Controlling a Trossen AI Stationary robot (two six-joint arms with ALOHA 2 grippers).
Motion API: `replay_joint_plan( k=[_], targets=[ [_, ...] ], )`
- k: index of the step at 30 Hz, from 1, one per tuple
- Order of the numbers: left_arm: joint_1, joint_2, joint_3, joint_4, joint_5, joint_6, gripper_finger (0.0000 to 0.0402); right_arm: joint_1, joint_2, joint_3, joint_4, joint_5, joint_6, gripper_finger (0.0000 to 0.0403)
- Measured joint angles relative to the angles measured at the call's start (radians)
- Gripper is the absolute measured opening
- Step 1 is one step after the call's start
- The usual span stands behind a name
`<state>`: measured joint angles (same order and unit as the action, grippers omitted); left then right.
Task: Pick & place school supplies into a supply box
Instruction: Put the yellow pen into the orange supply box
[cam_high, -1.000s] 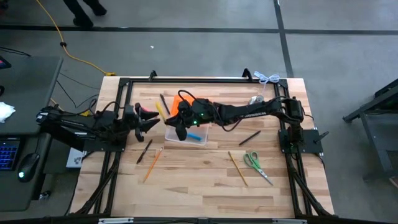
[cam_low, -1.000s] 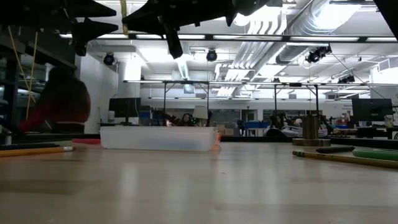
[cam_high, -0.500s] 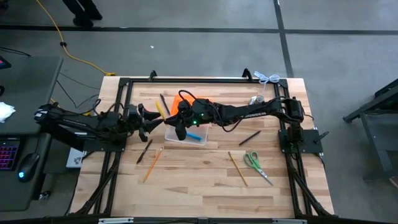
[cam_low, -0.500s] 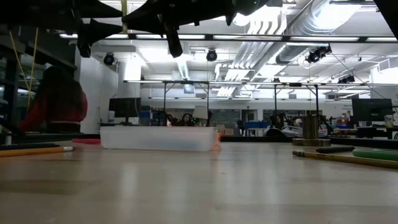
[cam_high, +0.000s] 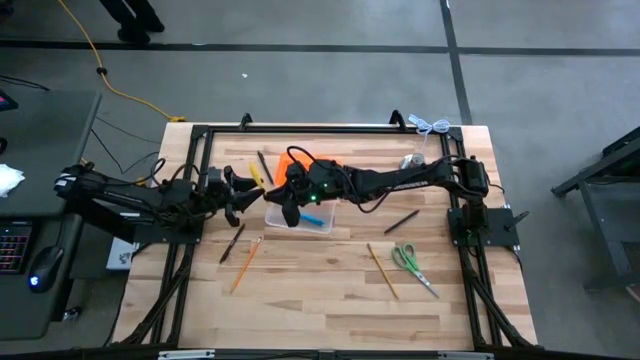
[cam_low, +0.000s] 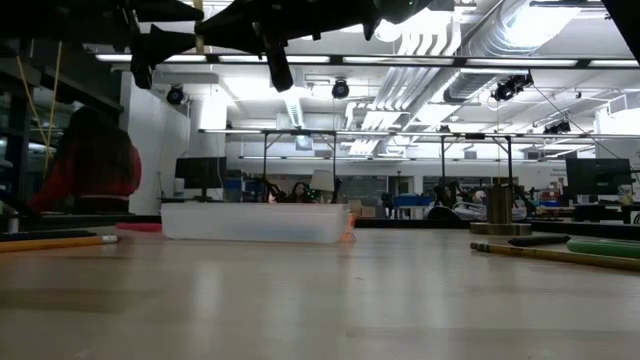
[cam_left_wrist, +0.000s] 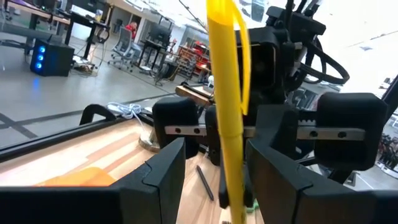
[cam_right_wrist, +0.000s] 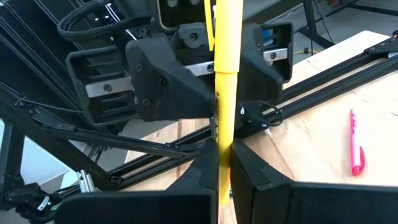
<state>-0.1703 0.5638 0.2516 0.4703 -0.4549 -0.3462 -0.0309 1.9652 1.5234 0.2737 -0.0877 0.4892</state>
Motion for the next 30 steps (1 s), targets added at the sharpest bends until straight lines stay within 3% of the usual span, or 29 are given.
replay_joint_plan(
  k=[14,19,26,30],
  targets=[
    [0.0,0.062,0.034,0.0,0.0,-0.033,0.0192,0.007,0.0,0.0,0.001,0.004,0.0,0.0],
    [0.0,0.096,0.07,-0.002,0.004,-0.003,0.0148,0.015,0.0,0.0,0.001,0.01,0.0,0.0],
    [0.0,0.122,0.084,0.001,0.061,0.001,0.0044,0.019,0.0,0.0,-0.005,0.015,-0.023,0.0],
    [0.001,0.121,0.084,0.0,0.077,-0.002,0.0044,0.019,0.0,0.0,-0.006,0.014,-0.022,0.0]
  ],
)
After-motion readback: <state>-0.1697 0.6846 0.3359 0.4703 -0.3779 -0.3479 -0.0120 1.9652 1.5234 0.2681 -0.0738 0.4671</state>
